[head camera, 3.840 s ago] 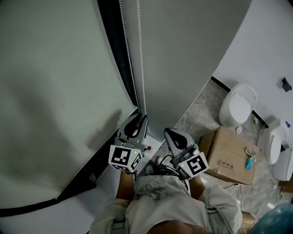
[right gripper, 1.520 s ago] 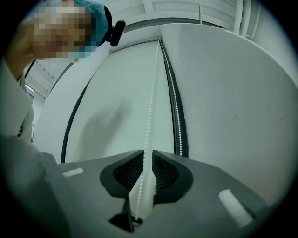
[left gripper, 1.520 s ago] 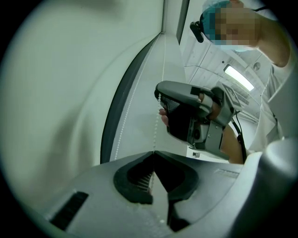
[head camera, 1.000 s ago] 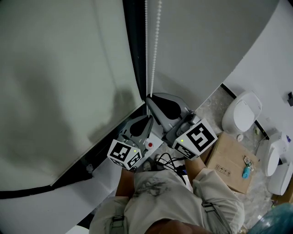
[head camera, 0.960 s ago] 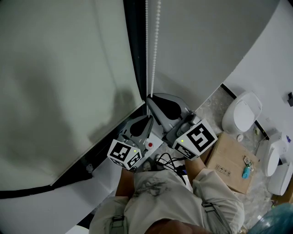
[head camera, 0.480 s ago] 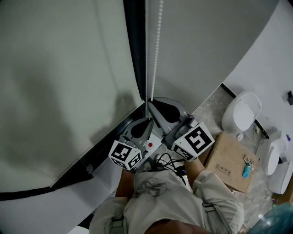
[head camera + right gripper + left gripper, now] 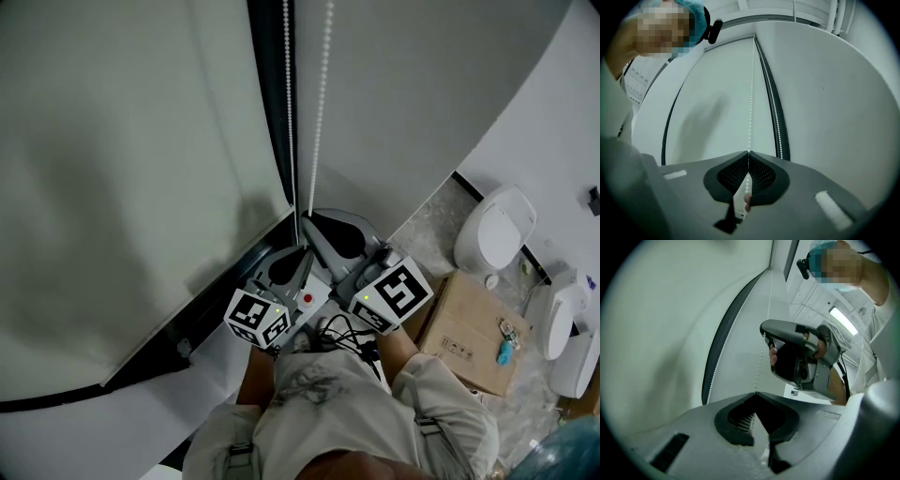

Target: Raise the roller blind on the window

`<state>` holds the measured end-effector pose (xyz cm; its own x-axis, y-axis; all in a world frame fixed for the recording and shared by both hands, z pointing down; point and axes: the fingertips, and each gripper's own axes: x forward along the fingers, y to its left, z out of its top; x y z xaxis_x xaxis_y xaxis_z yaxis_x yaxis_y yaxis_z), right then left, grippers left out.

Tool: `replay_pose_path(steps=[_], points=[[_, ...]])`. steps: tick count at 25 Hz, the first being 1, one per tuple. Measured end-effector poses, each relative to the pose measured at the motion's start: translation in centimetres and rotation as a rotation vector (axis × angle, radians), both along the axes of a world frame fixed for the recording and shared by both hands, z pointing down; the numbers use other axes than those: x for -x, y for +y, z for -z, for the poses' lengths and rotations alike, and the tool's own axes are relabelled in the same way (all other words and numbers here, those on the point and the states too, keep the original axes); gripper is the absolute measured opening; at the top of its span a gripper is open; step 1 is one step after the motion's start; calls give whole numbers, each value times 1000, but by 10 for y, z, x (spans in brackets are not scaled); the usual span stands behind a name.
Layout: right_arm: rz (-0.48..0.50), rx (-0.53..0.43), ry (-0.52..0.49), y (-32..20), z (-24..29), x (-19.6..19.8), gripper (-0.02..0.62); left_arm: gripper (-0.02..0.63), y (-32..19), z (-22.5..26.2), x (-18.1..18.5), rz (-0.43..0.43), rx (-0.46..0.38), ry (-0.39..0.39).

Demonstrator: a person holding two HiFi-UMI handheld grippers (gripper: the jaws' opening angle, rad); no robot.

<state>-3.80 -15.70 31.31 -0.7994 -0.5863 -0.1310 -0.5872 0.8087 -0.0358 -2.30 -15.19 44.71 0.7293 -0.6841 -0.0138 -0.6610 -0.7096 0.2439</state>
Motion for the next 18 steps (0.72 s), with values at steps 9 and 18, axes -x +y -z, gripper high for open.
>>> replay_pose_path(steps=[9, 18], points=[[-4, -3, -6, 3, -5, 0, 11, 11, -1, -2, 3, 15, -10, -10], [3, 2, -26, 8, -7, -2, 11, 9, 3, -3, 2, 17, -22, -14]])
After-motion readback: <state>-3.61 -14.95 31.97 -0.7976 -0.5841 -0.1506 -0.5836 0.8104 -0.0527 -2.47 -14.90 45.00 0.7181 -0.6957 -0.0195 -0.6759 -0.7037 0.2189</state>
